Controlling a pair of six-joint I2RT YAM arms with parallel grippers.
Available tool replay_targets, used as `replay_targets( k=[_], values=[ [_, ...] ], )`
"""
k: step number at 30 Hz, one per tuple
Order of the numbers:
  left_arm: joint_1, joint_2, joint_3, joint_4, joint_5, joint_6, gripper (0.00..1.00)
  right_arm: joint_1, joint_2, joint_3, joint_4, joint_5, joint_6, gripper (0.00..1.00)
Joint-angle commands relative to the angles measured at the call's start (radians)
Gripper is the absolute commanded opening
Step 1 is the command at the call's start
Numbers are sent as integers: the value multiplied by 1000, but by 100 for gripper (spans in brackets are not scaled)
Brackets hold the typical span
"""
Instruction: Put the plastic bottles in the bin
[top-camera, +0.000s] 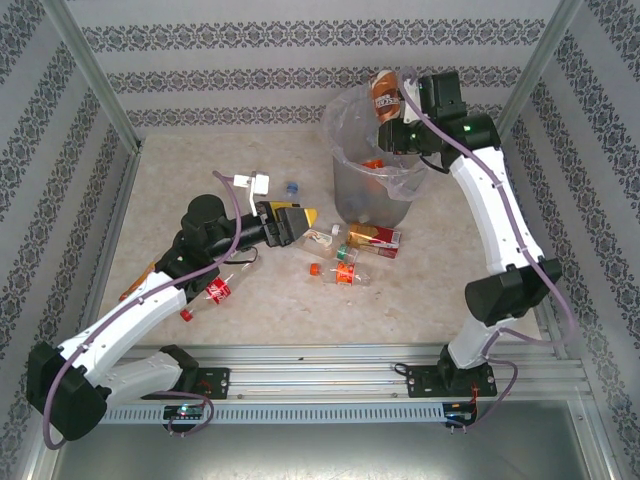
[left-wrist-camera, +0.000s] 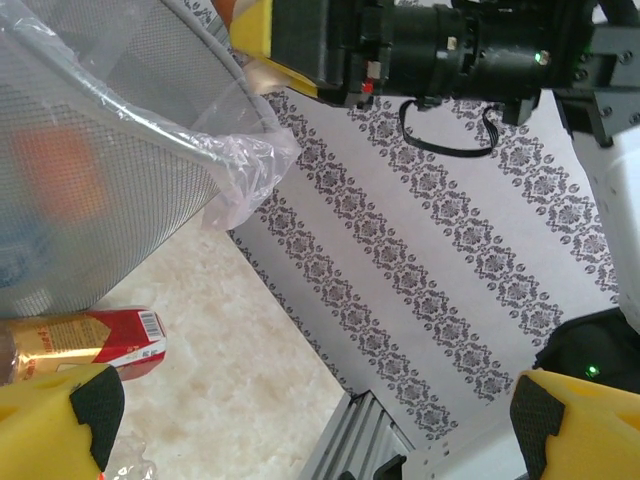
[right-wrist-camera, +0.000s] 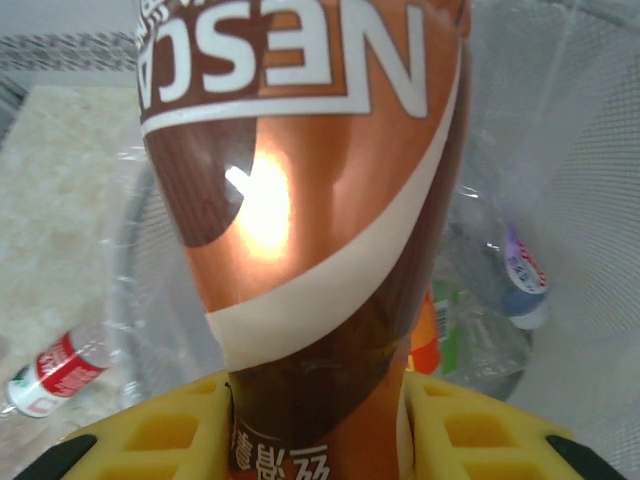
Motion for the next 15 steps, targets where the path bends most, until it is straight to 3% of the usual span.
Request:
replay_targets(
  k=[1,10,15],
  values=[
    [-3,-20,-2,-29,-15,40,100,-13,60,56,-94,33,-54,36],
    [-3,-57,9,-143,-63,74,100,-48,191,129,-131,21,-62,38],
    [-3,-77,-1,-183,-89,87,100,-51,205,166,-151,26,-64,52]
  ],
)
